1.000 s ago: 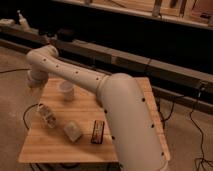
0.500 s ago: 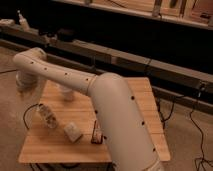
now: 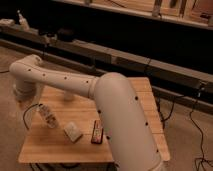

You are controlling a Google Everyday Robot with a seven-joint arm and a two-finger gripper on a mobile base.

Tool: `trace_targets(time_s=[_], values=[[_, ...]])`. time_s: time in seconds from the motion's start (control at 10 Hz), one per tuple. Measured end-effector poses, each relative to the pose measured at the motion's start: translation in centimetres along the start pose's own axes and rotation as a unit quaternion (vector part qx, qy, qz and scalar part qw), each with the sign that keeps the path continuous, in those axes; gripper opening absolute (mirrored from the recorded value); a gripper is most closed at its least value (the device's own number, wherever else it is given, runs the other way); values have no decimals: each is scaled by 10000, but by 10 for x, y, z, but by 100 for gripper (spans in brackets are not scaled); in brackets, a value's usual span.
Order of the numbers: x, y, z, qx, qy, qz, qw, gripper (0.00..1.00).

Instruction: Knock the bottle over

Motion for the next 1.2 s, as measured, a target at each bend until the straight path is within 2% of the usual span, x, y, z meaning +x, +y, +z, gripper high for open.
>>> trace_targets(time_s=[0.2, 0.4, 0.5, 0.6, 0.8, 0.9, 1.0, 1.1, 1.2], values=[[-23, 1, 1, -60, -88, 110, 9999, 0], [-65, 9, -3, -215, -204, 423, 9987, 0], [-87, 17, -7, -328, -239, 675, 9969, 0], [-113, 29, -16, -481, -230, 1080, 9927, 0], [-157, 56, -36, -811, -119, 1988, 9766, 0], [-181, 69, -48, -993, -4, 2559, 9616, 0], [-196, 76, -56, -1076, 153, 3035, 9466, 0], [-203, 79, -62, -1071, 314, 3398, 9338, 0], [-201, 80, -70, -986, 587, 3769, 9191, 0]])
